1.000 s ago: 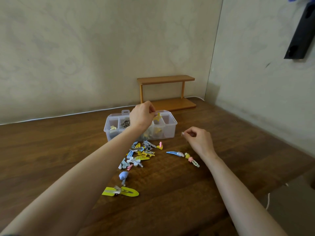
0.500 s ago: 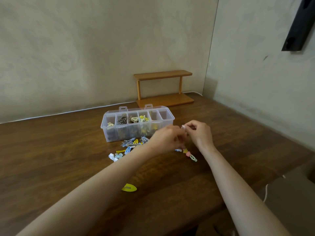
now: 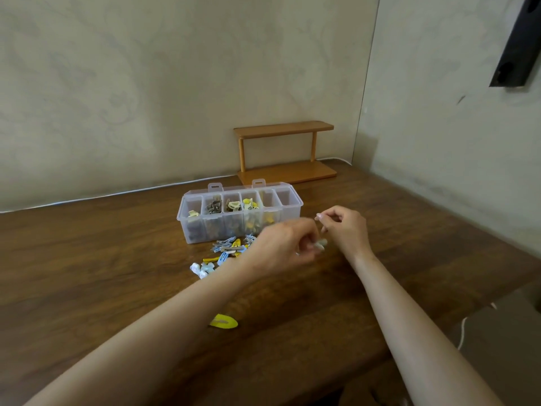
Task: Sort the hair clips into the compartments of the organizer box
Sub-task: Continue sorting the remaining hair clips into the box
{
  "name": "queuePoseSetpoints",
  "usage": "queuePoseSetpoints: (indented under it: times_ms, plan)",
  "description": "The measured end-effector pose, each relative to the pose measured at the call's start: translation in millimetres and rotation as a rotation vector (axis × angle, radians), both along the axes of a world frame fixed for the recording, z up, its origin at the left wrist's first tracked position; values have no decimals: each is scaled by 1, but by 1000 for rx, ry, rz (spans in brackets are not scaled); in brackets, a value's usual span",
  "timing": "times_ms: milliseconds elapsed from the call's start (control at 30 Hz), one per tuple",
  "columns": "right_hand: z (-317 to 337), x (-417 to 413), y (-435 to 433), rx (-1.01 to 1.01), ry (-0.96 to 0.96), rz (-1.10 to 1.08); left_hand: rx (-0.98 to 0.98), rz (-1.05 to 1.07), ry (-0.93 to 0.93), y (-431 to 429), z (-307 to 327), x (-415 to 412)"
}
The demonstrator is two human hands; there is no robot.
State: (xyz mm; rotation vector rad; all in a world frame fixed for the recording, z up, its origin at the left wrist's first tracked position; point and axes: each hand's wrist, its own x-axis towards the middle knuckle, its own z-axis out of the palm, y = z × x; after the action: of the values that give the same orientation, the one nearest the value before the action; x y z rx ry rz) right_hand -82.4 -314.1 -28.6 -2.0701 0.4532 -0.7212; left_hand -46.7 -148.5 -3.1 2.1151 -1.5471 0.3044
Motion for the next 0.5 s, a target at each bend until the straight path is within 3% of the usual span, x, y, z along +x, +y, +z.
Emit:
queuePoseSetpoints:
  times_ms: [100, 200, 367, 500]
  plan:
    - [1, 2, 1, 0, 61, -17, -189, 151, 73, 16, 17, 20]
    - [2, 4, 3, -17, 93, -32, -259, 357, 119, 31, 32, 52]
    - [2, 3, 5, -51, 91, 1, -148, 593, 179, 42, 46, 98]
    - [0, 4, 6, -76, 85, 31, 31, 624, 279, 34, 43, 114]
